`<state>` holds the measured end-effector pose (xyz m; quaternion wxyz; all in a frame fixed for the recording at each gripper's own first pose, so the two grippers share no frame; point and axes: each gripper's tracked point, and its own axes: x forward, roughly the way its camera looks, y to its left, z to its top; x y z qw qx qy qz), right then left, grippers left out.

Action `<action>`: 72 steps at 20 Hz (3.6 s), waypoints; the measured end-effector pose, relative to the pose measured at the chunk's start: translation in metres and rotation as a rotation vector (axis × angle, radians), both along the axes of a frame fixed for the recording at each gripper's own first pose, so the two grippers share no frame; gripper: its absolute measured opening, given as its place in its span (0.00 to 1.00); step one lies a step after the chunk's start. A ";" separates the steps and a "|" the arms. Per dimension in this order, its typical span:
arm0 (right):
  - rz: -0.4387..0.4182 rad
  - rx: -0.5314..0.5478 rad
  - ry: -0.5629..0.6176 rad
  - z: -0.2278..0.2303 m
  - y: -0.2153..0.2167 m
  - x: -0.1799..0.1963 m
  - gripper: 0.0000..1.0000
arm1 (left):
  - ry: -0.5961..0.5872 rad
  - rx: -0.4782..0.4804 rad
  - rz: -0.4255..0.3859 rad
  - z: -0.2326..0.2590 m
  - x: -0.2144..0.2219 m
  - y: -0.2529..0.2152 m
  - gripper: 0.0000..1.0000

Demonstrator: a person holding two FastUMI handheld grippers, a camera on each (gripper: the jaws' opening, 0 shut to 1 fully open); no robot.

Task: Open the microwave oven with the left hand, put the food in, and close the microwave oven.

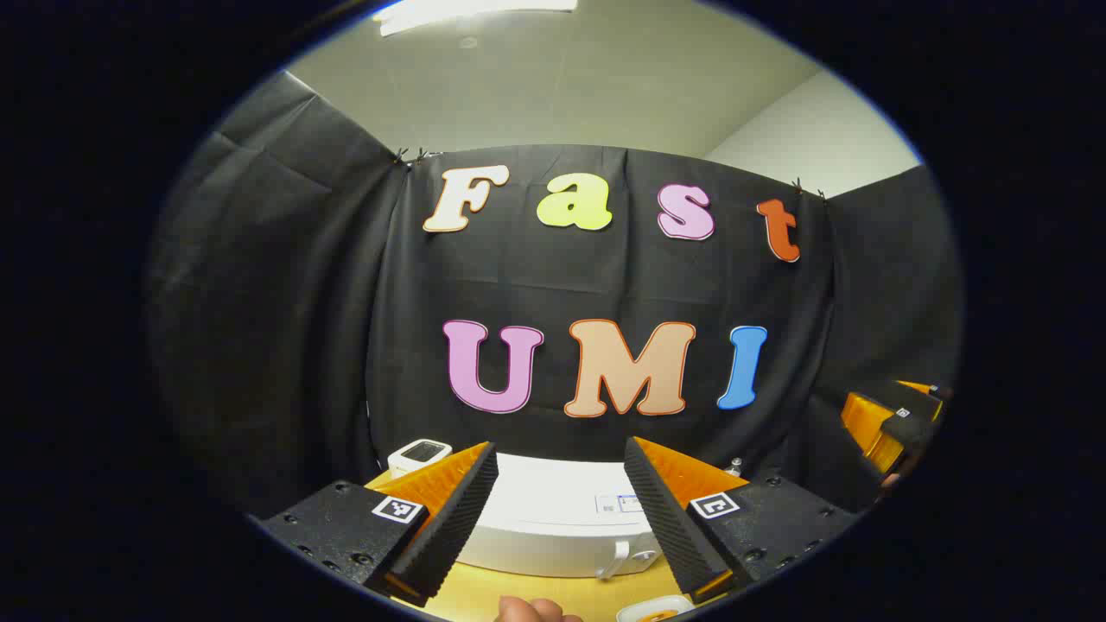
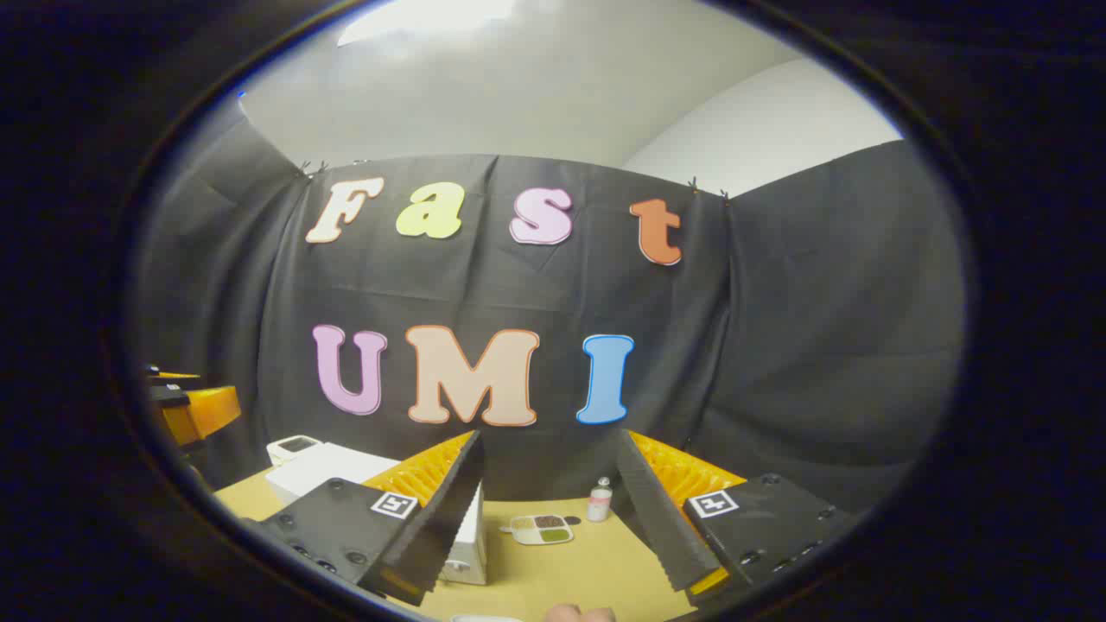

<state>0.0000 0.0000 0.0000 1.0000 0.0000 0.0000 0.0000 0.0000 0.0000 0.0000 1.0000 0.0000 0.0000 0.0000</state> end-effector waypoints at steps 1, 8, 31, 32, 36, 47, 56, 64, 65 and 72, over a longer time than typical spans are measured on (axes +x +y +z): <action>0.003 0.013 0.003 0.000 -0.002 0.003 0.97 | 0.000 0.019 0.001 0.003 0.003 -0.001 0.99; 0.053 -0.044 0.048 -0.019 0.005 0.006 0.97 | 0.037 0.022 -0.025 -0.009 0.001 -0.023 0.99; 0.111 -0.026 -0.007 -0.016 -0.010 -0.011 0.97 | 0.094 0.062 -0.048 -0.066 -0.004 -0.057 0.98; 0.110 -0.021 -0.014 -0.013 -0.011 -0.012 0.96 | 0.099 0.071 -0.054 -0.075 -0.003 -0.059 0.97; 0.094 -0.023 -0.056 -0.003 -0.024 -0.016 0.96 | 0.151 0.120 -0.102 -0.124 0.008 -0.075 0.98; -0.004 -0.065 -0.126 0.010 -0.072 -0.038 0.96 | 0.476 0.092 -0.189 -0.312 0.043 -0.107 0.98; -0.090 -0.119 -0.146 0.005 -0.094 -0.057 0.97 | 0.551 0.164 -0.175 -0.371 0.078 -0.110 0.98; -0.121 -0.111 -0.077 -0.022 -0.107 -0.061 0.97 | 0.585 0.146 -0.169 -0.383 0.085 -0.109 0.90; -0.123 -0.103 -0.074 -0.022 -0.109 -0.061 0.98 | 0.601 0.148 -0.172 -0.387 0.084 -0.109 0.88; -0.135 -0.072 -0.073 -0.022 -0.119 -0.065 0.96 | 0.646 0.148 -0.187 -0.397 0.078 -0.113 0.24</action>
